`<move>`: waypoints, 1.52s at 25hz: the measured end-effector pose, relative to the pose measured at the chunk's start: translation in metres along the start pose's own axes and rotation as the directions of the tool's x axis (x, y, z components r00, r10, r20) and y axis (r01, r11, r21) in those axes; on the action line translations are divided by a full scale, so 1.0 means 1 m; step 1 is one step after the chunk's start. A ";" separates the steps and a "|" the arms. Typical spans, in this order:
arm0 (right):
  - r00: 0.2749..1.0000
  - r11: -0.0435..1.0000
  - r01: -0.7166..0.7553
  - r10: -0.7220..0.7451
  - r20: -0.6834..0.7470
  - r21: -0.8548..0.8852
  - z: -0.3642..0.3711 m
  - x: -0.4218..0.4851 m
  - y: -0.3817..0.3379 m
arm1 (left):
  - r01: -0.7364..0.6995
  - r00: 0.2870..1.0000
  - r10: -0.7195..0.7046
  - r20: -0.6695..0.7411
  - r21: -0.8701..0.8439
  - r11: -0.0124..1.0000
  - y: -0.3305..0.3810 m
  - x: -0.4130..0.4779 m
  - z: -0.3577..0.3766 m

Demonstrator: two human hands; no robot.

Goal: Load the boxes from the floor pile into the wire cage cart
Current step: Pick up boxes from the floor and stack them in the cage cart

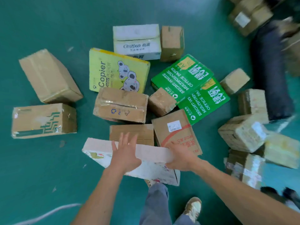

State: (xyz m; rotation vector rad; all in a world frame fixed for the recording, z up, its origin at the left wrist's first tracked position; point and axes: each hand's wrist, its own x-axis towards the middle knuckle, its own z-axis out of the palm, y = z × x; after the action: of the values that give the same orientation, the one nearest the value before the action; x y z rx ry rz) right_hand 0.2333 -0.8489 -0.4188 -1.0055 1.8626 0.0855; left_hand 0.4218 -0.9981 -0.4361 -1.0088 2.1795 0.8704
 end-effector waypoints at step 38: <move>0.085 0.366 -0.302 0.930 -0.358 0.880 0.344 -0.877 0.232 | -0.985 0.047 0.788 0.613 -0.105 0.140 0.634 -0.578 0.271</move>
State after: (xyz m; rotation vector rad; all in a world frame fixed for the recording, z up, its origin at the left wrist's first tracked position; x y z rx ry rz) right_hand 0.4825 -0.0126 0.0056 0.6632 2.8796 -0.5978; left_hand 0.2875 -0.2290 0.0108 1.0467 2.1032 0.9948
